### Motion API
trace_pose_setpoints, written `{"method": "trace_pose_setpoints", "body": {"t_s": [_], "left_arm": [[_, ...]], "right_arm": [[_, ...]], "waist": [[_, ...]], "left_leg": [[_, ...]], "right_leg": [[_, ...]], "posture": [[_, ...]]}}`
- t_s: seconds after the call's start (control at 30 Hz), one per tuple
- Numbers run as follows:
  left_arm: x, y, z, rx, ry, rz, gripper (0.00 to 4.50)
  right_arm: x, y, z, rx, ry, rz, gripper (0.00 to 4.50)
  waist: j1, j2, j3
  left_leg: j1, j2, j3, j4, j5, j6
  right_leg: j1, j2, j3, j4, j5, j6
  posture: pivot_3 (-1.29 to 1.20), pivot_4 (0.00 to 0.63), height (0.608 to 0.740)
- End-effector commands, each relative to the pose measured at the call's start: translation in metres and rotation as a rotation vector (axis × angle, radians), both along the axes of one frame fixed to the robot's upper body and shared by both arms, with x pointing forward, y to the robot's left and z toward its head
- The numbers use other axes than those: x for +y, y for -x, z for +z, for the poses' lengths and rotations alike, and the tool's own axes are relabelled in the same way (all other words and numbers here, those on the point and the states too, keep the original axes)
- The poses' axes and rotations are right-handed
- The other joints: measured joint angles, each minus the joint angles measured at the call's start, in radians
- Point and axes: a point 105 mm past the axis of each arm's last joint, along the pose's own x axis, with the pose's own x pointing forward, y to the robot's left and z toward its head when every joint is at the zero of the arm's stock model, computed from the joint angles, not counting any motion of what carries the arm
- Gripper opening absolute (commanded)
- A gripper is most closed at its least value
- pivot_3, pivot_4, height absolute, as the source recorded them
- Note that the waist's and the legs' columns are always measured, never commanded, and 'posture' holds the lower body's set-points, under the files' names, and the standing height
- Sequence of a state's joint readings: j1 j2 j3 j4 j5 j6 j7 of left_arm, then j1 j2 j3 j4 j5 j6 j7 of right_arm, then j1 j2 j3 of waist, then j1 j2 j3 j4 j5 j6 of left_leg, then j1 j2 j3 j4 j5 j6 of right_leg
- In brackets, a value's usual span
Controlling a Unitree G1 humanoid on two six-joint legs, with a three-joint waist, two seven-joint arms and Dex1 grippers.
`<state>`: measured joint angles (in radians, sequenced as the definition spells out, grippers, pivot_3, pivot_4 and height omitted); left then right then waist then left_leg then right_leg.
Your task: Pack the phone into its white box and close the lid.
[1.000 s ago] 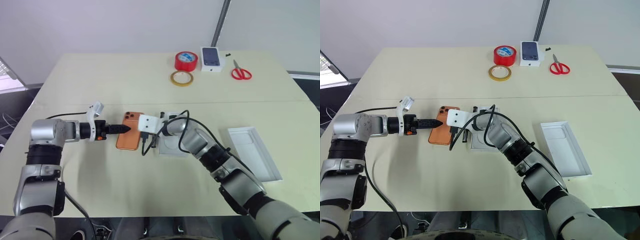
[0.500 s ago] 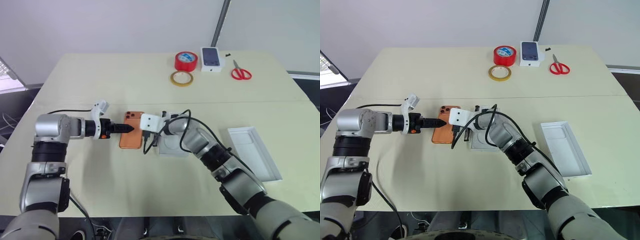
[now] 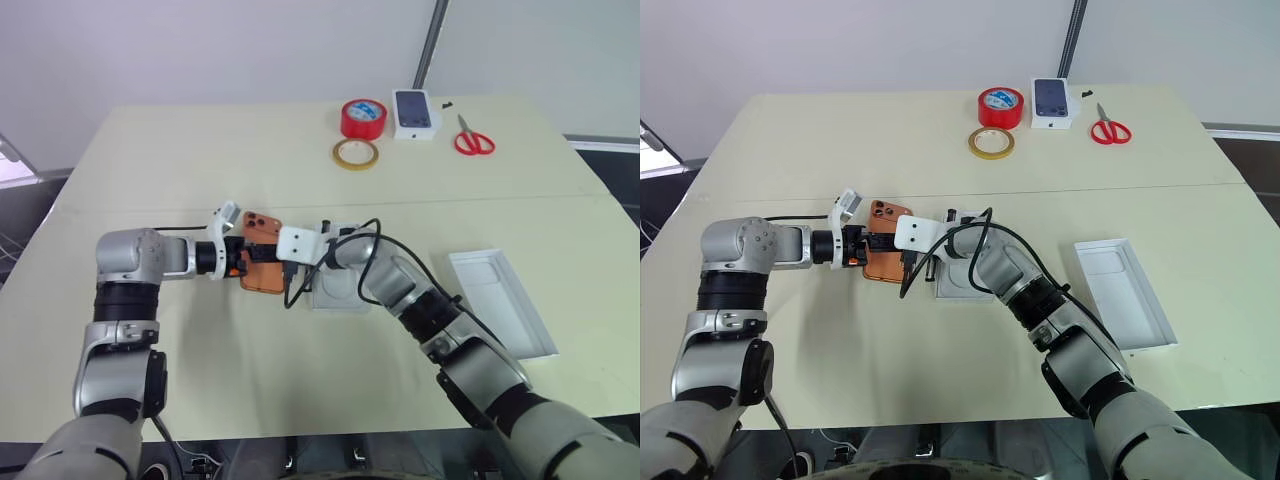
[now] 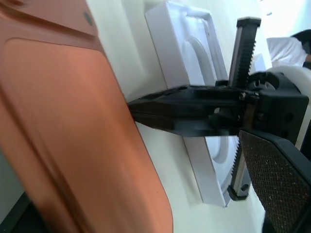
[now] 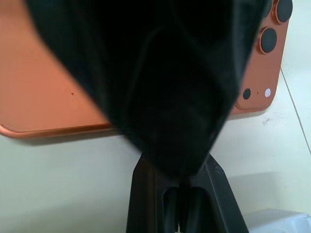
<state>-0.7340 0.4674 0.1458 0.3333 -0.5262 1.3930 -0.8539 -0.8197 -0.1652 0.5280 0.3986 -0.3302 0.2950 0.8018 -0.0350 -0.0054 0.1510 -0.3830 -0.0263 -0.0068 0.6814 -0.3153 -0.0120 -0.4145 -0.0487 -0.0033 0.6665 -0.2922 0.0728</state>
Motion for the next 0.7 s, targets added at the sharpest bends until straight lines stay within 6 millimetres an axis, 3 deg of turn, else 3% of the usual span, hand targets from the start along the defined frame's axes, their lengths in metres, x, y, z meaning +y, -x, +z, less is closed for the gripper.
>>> {"method": "trace_pose_setpoints", "body": {"t_s": [0.03,0.27,0.43,0.53,0.6,0.7], "left_arm": [[0.006,0.003,0.002,-0.018,0.018,0.005,4.5],[0.037,0.003,0.004,0.011,0.118,0.113,4.5],[0.044,0.009,0.001,0.046,0.148,0.12,4.5],[0.039,0.012,-0.004,0.067,0.177,0.114,3.69],[0.037,0.012,-0.005,0.072,0.197,0.113,2.79],[0.036,0.013,-0.012,0.089,0.199,0.114,2.79]], "right_arm": [[0.004,0.001,0.002,-0.008,-0.008,0.012,0.03],[0.004,0.002,0.003,-0.012,-0.011,0.019,0.03],[0.004,0.003,0.003,-0.01,-0.016,0.02,0.03],[0.005,0.003,0.004,-0.015,-0.018,0.023,0.0],[0.006,0.003,0.004,-0.016,-0.018,0.025,0.0],[0.005,0.003,0.005,-0.017,-0.02,0.024,0.0]], "waist": [[-0.005,0.0,0.0],[-0.011,0.0,0.0],[-0.01,0.0,0.0],[-0.01,0.0,0.0],[-0.009,0.0,0.0],[-0.009,0.0,0.0]], "left_leg": [[0.0,0.0,0.0,0.0,0.0,0.0],[-0.003,0.0,0.0,0.0,0.0,-0.001],[-0.006,0.0,0.0,0.0,0.001,-0.002],[-0.007,0.0,0.0,0.001,0.001,-0.002],[-0.007,0.0,0.0,0.001,0.001,-0.002],[-0.007,0.0,0.0,0.001,0.001,-0.002]], "right_leg": [[0.0,0.0,0.0,0.0,0.0,0.0],[-0.004,0.0,0.0,0.001,0.0,0.0],[-0.009,0.0,0.0,0.003,0.0,0.0],[-0.009,0.0,0.0,0.003,0.0,0.0],[-0.009,0.0,0.0,0.003,0.0,0.0],[-0.009,0.0,0.0,0.003,0.0,0.0]], "posture": [[0.0,0.15,0.74],[0.0,0.15,0.74],[0.0,0.15,0.74],[0.0,0.15,0.74],[0.0,0.15,0.74],[0.0,0.15,0.74]]}}
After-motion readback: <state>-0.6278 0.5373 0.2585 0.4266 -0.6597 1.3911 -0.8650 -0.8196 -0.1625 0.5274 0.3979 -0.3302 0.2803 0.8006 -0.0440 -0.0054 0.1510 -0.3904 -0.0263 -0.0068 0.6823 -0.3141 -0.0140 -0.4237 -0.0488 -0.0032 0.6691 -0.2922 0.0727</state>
